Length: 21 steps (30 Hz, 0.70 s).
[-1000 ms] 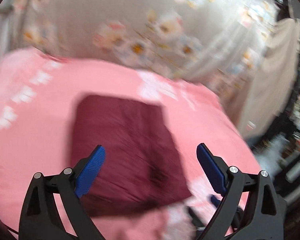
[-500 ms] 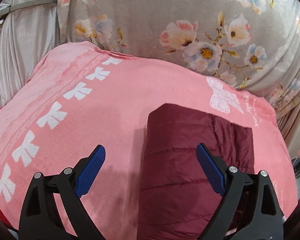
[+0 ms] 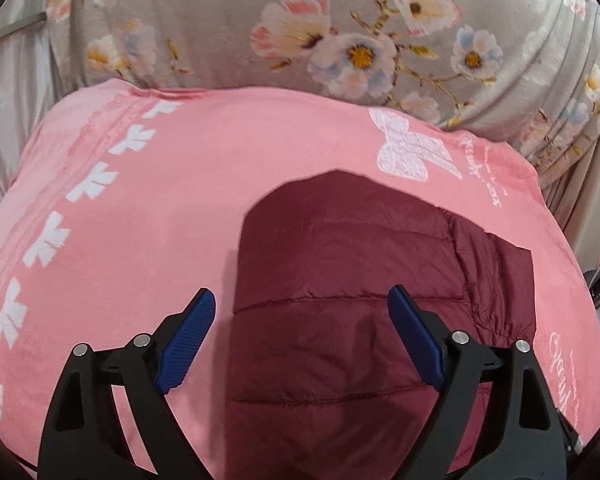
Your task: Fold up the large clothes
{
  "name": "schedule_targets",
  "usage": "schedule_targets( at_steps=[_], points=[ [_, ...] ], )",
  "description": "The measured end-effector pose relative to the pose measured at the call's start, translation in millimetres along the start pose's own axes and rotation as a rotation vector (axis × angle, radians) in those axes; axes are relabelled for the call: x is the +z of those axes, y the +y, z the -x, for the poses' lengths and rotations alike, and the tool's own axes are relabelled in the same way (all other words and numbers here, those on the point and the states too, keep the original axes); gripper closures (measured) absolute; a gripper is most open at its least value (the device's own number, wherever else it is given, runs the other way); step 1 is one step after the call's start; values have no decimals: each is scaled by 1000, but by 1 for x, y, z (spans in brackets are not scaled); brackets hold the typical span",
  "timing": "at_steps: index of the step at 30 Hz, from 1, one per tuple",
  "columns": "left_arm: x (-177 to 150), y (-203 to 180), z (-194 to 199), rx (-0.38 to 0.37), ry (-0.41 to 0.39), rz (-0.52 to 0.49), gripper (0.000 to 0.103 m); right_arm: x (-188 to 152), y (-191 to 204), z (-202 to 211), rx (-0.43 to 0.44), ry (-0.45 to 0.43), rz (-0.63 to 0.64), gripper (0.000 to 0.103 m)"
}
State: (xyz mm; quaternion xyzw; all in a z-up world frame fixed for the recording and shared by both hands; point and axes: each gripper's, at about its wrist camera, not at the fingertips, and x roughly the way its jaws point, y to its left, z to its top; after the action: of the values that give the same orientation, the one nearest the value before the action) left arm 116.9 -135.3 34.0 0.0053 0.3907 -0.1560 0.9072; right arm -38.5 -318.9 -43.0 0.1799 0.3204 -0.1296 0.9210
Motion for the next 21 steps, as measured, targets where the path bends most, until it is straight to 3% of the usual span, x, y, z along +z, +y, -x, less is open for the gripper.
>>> schedule_targets(
  at_steps=[6,14,21],
  points=[
    [-14,-12,-28,5,54,-11,17,-13,-10,-13,-37,31,7,92],
    [-29,-25,-45,71,34,-71,14,-22,-13,-30,-50,45,-6,90],
    [-37,-25,-59,74,46,-72,11,-24,-13,-35,-60,54,-7,89]
  ],
)
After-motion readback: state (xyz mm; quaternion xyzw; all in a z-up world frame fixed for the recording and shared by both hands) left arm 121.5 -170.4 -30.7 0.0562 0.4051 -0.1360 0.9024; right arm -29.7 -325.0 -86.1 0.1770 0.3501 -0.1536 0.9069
